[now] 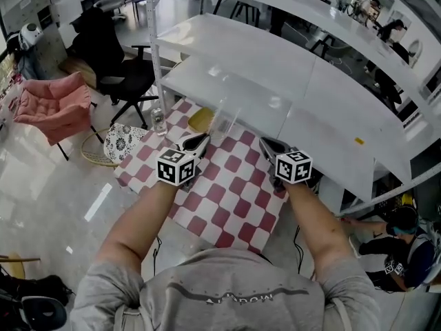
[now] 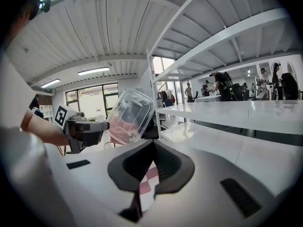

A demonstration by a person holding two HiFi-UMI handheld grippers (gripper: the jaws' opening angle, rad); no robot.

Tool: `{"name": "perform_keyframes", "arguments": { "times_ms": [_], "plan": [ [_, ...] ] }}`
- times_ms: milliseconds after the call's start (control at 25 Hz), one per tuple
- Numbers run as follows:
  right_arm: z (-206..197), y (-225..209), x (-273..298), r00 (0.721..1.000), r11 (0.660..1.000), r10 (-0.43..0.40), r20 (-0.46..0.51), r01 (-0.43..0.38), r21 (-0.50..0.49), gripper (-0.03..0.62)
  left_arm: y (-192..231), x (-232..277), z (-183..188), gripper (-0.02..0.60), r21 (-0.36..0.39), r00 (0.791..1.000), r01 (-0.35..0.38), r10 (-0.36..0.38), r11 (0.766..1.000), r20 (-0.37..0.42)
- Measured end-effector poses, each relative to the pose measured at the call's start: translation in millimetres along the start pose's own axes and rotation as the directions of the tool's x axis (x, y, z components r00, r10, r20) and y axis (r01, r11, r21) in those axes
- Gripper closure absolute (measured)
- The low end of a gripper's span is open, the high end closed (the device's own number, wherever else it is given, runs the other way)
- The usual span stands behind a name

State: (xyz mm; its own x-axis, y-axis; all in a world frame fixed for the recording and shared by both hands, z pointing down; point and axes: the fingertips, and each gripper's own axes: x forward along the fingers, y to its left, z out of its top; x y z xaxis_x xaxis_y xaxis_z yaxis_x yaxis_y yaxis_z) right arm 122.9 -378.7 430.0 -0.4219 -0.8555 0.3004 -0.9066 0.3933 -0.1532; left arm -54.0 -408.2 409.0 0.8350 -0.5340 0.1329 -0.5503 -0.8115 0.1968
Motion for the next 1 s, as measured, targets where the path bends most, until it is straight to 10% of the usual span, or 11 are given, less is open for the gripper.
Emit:
{"name": "perform_keyframes", "arguments": {
  "times_ms": [1000],
  "plan": [
    [-53, 0, -81, 0.977, 0.97, 0.212, -0.035, -0.215, -0.117, 0.569, -131, -27, -72, 0.543, 0.089, 0.987, -0.157, 0.16, 0.984, -0.027]
  ]
}}
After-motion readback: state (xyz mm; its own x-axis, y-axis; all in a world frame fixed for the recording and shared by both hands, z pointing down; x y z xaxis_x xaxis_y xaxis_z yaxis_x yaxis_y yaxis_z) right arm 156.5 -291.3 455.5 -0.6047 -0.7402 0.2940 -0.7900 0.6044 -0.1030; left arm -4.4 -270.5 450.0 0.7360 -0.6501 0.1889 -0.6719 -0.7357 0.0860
